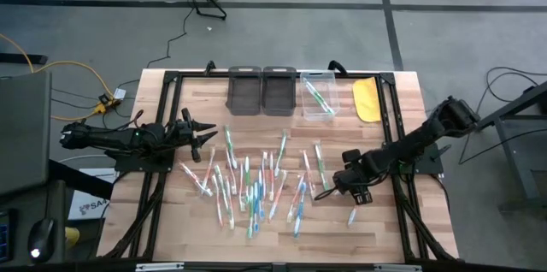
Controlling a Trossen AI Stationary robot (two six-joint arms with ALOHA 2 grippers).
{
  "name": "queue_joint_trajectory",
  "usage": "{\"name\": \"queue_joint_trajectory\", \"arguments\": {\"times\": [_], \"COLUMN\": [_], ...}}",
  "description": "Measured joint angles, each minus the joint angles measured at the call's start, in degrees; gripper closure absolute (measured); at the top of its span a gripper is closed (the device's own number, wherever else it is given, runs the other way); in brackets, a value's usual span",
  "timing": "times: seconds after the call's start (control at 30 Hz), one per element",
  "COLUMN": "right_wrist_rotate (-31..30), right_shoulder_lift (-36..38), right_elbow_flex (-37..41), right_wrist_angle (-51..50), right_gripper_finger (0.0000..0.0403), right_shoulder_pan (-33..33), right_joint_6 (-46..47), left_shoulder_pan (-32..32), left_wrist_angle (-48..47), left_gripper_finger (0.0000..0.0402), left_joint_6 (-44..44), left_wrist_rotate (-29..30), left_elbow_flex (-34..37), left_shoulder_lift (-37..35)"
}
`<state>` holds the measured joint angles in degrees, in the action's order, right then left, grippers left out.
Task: Pick & Place Toothbrushes
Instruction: Put the orange toothbrush into the right black bin
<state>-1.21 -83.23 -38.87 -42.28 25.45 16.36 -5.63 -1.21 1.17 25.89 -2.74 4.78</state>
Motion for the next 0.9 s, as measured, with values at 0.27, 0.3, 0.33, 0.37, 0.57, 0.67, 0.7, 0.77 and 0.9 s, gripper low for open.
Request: {"name": "queue_joint_trajectory", "arguments": {"times": [0.27,0.3,0.33,0.37,0.57,0.67,0.7,0.77,0.9], "right_wrist_rotate": [0.3,0.3,0.2,0.2,0.0,0.3,1.1,3.4,5.4], "right_shoulder_lift": [-1.9,-1.9,-1.9,-2.0,-2.2,-2.2,-2.2,-2.2,-2.2], "right_elbow_flex": [0.1,0.1,0.0,-0.1,-1.1,-2.4,-3.0,-4.3,-7.2], "right_wrist_angle": [1.0,1.1,1.1,1.1,1.7,1.3,0.8,-0.8,-2.8], "right_gripper_finger": [0.03,0.0312,0.0325,0.0338,0.0386,0.0381,0.0381,0.0387,0.039], "right_shoulder_pan": [0.2,0.2,0.2,0.2,0.0,-0.6,-1.1,-2.2,-4.2], "right_joint_6": [1.8,2.3,3.0,3.6,6.5,10.0,11.3,13.7,15.7], "left_shoulder_pan": [0.0,0.0,0.0,0.0,0.0,0.0,0.0,0.0,0.0], "left_wrist_angle": [0.0,0.1,0.2,0.2,0.4,0.6,0.8,1.2,3.5], "left_gripper_finger": [0.03,0.03,0.03,0.03,0.03,0.03,0.03,0.03,0.03], "left_joint_6": [-0.1,-0.1,-0.1,-0.1,-0.1,-0.2,-0.2,-0.2,-0.2], "left_wrist_rotate": [0.0,0.0,0.0,0.0,0.0,0.0,0.0,0.1,0.0], "left_elbow_flex": [0.0,0.0,0.0,0.0,0.0,0.0,0.1,0.1,0.4], "left_shoulder_lift": [0.0,0.0,0.0,0.0,0.0,0.6,1.1,2.2,5.6]}}
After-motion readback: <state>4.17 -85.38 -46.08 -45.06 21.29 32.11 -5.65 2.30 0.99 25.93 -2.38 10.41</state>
